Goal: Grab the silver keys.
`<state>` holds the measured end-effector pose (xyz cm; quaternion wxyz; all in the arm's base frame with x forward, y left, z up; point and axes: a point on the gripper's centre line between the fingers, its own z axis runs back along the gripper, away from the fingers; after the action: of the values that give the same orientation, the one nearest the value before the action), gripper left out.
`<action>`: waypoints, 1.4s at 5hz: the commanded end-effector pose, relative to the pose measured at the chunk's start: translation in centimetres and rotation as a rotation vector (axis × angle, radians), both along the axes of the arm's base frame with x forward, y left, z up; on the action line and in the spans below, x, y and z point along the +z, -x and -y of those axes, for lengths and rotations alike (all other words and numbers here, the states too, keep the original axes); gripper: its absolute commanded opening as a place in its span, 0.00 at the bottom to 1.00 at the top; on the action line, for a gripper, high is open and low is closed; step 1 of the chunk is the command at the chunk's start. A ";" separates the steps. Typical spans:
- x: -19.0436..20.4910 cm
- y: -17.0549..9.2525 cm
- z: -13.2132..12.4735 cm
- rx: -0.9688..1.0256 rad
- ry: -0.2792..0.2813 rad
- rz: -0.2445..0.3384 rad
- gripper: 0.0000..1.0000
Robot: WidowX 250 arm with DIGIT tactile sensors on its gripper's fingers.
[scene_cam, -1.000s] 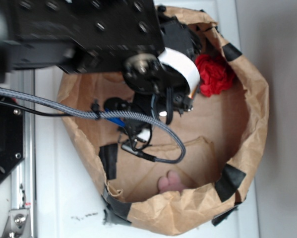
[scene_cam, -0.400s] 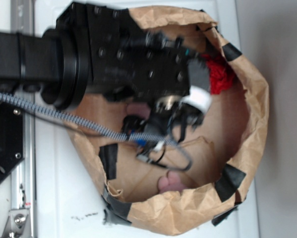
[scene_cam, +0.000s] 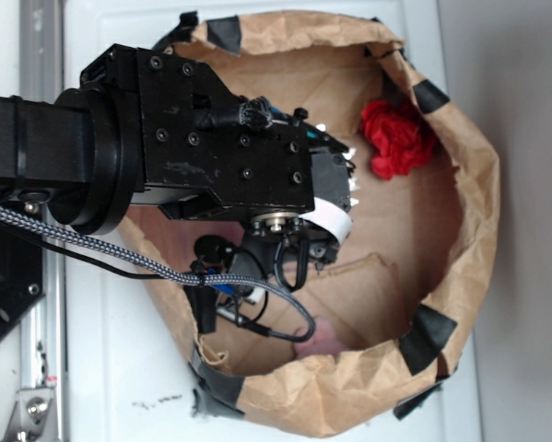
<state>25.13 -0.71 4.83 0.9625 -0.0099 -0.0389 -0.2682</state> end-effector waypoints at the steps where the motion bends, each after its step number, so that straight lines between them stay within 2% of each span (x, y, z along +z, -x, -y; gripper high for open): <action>1: -0.2 -0.8 0.3 0.021 -0.037 0.060 1.00; 2: -0.7 -0.9 0.2 0.033 -0.044 0.064 1.00; 5: -2.1 -0.4 -0.1 0.117 -0.068 0.130 1.00; 6: -2.5 -0.1 -0.1 0.122 -0.077 0.085 1.00; 7: -2.6 0.0 -0.2 0.146 -0.077 0.084 1.00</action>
<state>24.77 0.79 2.03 0.9807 0.0395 -0.0655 -0.1797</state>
